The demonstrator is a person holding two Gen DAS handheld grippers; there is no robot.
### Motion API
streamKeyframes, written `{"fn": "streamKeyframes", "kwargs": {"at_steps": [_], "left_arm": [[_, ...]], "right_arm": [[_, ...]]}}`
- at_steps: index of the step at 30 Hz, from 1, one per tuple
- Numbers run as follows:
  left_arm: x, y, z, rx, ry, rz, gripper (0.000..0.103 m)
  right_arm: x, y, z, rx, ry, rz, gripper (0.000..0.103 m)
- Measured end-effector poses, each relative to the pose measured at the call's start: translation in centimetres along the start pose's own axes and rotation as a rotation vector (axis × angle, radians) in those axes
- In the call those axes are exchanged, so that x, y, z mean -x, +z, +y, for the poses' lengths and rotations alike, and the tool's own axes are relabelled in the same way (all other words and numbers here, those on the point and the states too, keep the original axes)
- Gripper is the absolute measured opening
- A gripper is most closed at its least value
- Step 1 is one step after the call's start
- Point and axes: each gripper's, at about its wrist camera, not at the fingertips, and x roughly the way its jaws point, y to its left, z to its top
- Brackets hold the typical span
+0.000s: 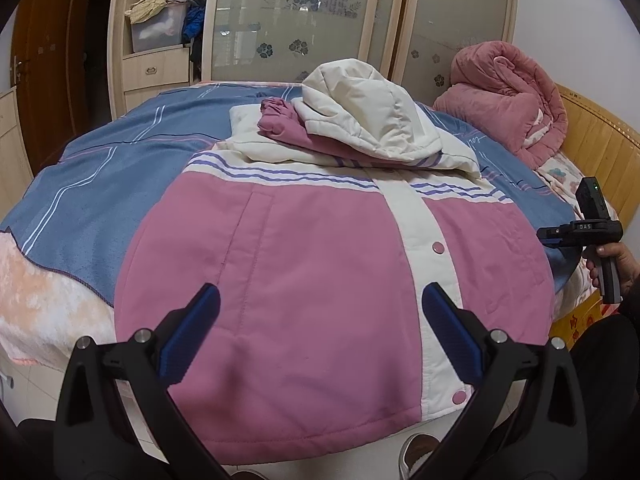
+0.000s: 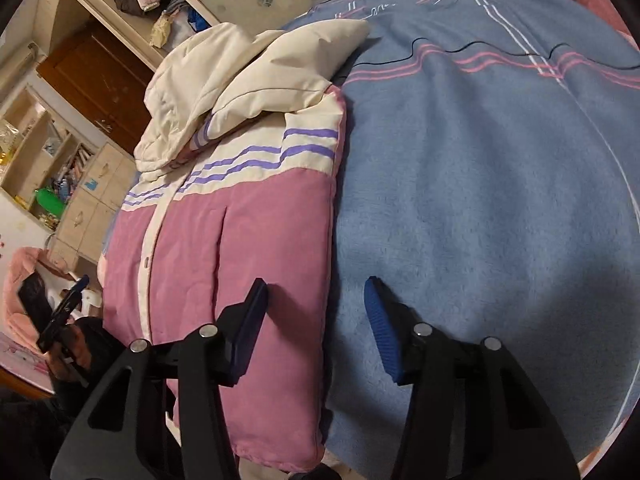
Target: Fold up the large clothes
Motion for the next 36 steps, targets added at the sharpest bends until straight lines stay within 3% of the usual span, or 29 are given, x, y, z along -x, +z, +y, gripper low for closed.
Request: {"fn": "streamKeyframes", "kwargs": {"at_steps": [4, 8, 11, 15, 25, 26, 28, 31, 36], "left_arm": [[-0.4, 0.0, -0.2, -0.007, -0.010, 0.011, 0.101], [-0.6, -0.2, -0.4, -0.014, -0.017, 0.023, 0.101], [-0.5, -0.2, -0.7, -0.026, -0.023, 0.021, 0.101], [-0.6, -0.3, -0.8, -0.031, -0.027, 0.024, 0.101], [-0.7, -0.3, -1.1, -0.046, -0.034, 0.029, 0.101], [-0.7, -0.3, -1.2, -0.048, -0.034, 0.029, 0.101], [-0.7, -0.3, -1.2, -0.052, -0.032, 0.029, 0.101], [-0.9, -0.5, -1.1, -0.056, -0.023, 0.040, 0.101], [-1.0, -0.3, -0.4, -0.079, 0.018, 0.046, 0.101]], "right_arm": [[-2.0, -1.3, 0.2, 0.038, 0.132, 0.113, 0.052], [-1.5, -1.9, 0.4, 0.118, 0.232, 0.131, 0.052], [-1.2, -2.2, -1.1, 0.088, 0.362, 0.140, 0.052], [-1.1, -2.6, 0.4, 0.128, 0.450, 0.168, 0.052], [-4.2, -2.4, 3.4, 0.175, 0.350, 0.251, 0.052], [-4.1, -2.4, 3.7, 0.185, 0.329, 0.247, 0.050], [-3.8, -2.2, 4.3, 0.214, 0.243, 0.230, 0.022], [-3.1, -2.1, 5.6, 0.255, 0.163, 0.213, 0.014], [-1.6, -1.9, 8.9, 0.276, 0.099, 0.159, 0.013]]}}
